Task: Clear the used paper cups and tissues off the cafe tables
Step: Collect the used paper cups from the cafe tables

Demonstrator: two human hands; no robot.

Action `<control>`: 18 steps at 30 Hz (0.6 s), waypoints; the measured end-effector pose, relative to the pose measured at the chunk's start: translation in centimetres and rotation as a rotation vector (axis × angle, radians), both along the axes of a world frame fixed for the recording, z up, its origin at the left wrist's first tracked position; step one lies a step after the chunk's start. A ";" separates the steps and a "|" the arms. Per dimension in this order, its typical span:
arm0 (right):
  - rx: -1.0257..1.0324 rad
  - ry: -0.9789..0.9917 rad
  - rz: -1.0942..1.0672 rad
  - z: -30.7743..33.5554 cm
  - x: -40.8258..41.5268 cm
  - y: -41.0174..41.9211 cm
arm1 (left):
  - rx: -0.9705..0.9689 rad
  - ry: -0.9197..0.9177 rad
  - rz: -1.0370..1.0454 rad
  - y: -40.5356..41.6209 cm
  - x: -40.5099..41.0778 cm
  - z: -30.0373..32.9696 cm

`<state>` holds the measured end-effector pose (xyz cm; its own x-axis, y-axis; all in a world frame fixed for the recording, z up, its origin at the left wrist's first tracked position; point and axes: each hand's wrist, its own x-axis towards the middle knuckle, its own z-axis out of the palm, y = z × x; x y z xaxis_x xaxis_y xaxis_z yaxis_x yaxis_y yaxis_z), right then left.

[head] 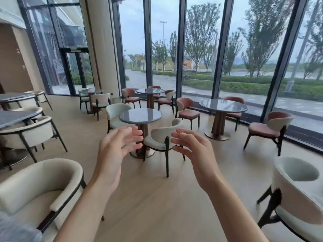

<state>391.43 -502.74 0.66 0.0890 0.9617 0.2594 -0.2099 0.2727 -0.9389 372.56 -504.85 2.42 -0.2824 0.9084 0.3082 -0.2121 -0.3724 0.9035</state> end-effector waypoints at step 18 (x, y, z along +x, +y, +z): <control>0.013 -0.018 0.070 2.0 -5.1 44.4 | 0.003 -0.012 0.098 42.6 -2.5 2.2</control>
<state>386.35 -458.36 2.69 0.0165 0.9619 0.2729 -0.2120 0.2701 -0.9392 370.01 -462.27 4.60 -0.3733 0.8756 0.3067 -0.1850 -0.3942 0.9002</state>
